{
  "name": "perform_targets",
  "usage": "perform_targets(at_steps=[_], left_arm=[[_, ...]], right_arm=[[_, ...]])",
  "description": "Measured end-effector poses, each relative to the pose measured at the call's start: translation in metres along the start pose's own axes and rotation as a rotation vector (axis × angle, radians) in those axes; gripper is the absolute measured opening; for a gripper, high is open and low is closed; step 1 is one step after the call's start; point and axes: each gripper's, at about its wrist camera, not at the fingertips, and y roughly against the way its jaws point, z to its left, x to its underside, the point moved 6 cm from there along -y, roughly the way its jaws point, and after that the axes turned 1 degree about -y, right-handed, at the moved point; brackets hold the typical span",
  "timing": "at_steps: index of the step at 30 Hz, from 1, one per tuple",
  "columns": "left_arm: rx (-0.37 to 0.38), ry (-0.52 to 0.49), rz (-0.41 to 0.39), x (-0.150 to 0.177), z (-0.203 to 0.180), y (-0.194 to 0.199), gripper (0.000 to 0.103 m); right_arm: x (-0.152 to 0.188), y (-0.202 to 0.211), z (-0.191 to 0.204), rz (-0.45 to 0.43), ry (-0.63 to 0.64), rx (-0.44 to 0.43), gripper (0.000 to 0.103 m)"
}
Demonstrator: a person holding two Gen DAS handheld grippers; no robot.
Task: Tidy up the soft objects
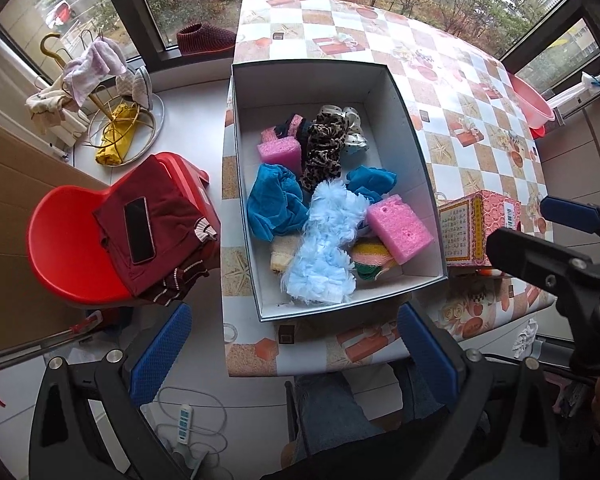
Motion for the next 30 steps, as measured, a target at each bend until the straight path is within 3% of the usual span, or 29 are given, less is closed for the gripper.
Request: perform_targets(at_steps=[16, 30], left_arm=[[0.037, 0.046, 0.011, -0.005, 0.007, -0.008, 0.103], [0.01, 0.051, 0.051, -0.005, 0.009, -0.016, 0.102]], right_arm=[[-0.001, -0.014, 0.005, 0.037, 0.008, 0.004, 0.102], [-0.003, -0.022, 0.004, 0.045, -0.004, -0.015, 0.102]])
